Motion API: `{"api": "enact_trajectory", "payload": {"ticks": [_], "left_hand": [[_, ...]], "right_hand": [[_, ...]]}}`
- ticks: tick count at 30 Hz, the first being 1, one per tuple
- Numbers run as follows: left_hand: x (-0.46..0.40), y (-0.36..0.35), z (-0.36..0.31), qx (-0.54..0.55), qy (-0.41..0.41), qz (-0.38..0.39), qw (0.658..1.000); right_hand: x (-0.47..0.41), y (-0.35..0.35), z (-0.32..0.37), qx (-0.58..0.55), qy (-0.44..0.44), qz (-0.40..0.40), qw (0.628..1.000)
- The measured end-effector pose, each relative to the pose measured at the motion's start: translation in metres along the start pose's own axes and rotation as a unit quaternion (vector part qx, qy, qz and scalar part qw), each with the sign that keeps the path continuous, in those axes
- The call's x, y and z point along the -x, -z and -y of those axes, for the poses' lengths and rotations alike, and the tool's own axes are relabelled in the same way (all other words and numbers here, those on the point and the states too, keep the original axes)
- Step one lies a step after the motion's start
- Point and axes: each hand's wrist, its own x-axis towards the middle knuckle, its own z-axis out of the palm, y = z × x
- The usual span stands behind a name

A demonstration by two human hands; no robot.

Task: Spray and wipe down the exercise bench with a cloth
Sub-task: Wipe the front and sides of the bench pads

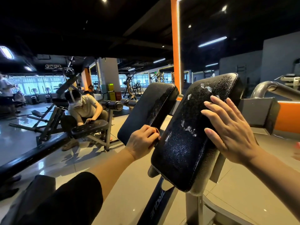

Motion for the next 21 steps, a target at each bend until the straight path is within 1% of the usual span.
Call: {"api": "enact_trajectory", "payload": {"ticks": [2, 3, 4, 5, 6, 7, 8, 9, 10, 12, 13, 14, 15, 16, 17, 19, 20, 21], "left_hand": [[0.003, 0.003, 0.001, -0.008, 0.095, -0.028, 0.995], [0.003, 0.004, 0.001, -0.012, 0.126, -0.037, 0.991], [0.005, 0.004, 0.0, -0.016, 0.114, -0.031, 0.993], [0.007, 0.005, 0.0, -0.016, 0.065, -0.014, 0.998], [0.009, 0.007, 0.001, -0.013, -0.003, 0.015, 1.0], [0.011, 0.01, 0.001, -0.006, -0.06, 0.045, 0.997], [0.01, 0.014, 0.002, -0.002, -0.082, 0.055, 0.995], [0.006, 0.016, 0.003, 0.002, -0.057, 0.043, 0.997], [-0.003, 0.017, 0.004, 0.007, 0.012, 0.016, 1.0], [-0.028, 0.019, 0.005, 0.003, 0.175, -0.037, 0.984], [-0.04, 0.018, 0.005, -0.006, 0.223, -0.034, 0.974], [-0.049, 0.016, 0.005, 0.003, 0.254, -0.016, 0.967], [-0.053, 0.013, 0.005, 0.021, 0.266, 0.0, 0.964], [-0.053, 0.009, 0.004, 0.031, 0.254, 0.011, 0.967], [-0.051, 0.007, 0.003, 0.04, 0.22, 0.014, 0.975], [-0.044, 0.006, 0.002, 0.045, 0.105, 0.029, 0.993], [-0.045, 0.006, 0.003, 0.043, 0.049, 0.04, 0.997], [-0.05, 0.008, 0.005, 0.041, 0.017, 0.037, 0.998]], "right_hand": [[0.0, 0.0, 0.001, 0.001, -0.003, -0.001, 1.0], [0.0, 0.0, 0.001, 0.002, -0.004, 0.001, 1.0], [0.0, 0.001, 0.001, 0.004, -0.005, 0.005, 1.0], [0.0, 0.001, 0.002, 0.005, -0.005, 0.01, 1.0], [0.0, 0.003, 0.002, 0.007, -0.004, 0.014, 1.0], [0.0, 0.004, 0.001, 0.009, -0.004, 0.018, 1.0], [0.0, 0.005, 0.001, 0.011, -0.003, 0.022, 1.0], [0.0, 0.005, 0.001, 0.013, -0.002, 0.024, 1.0], [0.0, 0.006, 0.001, 0.015, -0.003, 0.026, 1.0], [0.0, 0.007, 0.002, 0.017, -0.004, 0.031, 0.999], [0.0, 0.007, 0.002, 0.018, -0.004, 0.034, 0.999], [0.0, 0.007, 0.002, 0.019, -0.004, 0.038, 0.999], [0.0, 0.008, 0.002, 0.02, -0.004, 0.041, 0.999], [-0.001, 0.008, 0.002, 0.021, -0.004, 0.043, 0.999], [-0.001, 0.008, 0.002, 0.022, -0.004, 0.045, 0.999], [-0.001, 0.008, 0.002, 0.021, -0.006, 0.042, 0.999], [-0.001, 0.007, 0.002, 0.02, -0.006, 0.038, 0.999], [-0.001, 0.007, 0.002, 0.017, -0.006, 0.036, 0.999]]}}
